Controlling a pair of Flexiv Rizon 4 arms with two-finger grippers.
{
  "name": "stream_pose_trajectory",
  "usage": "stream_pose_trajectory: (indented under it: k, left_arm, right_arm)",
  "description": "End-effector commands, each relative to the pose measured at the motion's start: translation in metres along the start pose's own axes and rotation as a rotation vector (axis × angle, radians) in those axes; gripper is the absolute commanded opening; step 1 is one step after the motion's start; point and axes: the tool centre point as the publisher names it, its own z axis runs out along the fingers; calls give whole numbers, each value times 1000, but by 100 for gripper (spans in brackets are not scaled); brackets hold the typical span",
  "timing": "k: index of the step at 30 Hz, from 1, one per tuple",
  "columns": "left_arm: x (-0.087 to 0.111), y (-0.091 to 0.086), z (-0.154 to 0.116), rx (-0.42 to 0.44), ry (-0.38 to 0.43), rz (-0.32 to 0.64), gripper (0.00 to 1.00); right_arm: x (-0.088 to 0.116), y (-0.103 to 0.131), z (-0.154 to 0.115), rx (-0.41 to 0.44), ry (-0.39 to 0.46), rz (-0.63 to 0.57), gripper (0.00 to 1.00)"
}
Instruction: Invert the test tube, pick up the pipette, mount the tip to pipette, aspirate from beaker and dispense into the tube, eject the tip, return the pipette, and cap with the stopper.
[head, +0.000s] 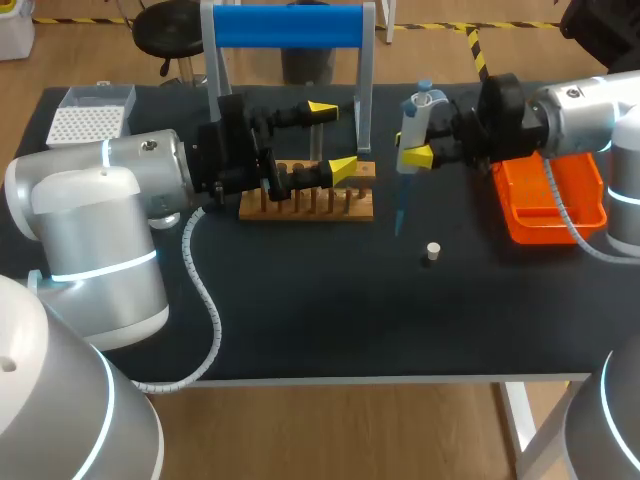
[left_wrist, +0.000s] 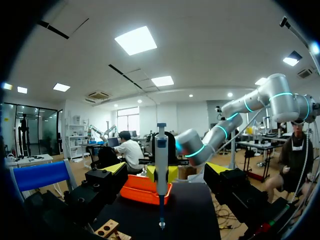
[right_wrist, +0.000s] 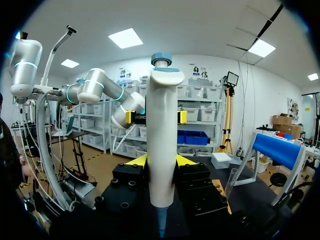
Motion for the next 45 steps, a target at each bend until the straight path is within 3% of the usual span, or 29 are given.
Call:
stream_pose_trajectory:
  k: [1,17,30,45]
  left_arm:
    - [2,1,1,2,-6,2,100]
    - [2,1,1,2,-6,2,100]
    - [2,1,1,2,-6,2,100]
    - [2,1,1,2,-6,2,100]
  right_arm:
    - [0,1,-1,1,2,0,0]
    - [1,3,-8,-1,2,2,0]
    - [-2,27,-75,-4,15,-18,0]
    - [-21,34,-168,21,-64,-46,0]
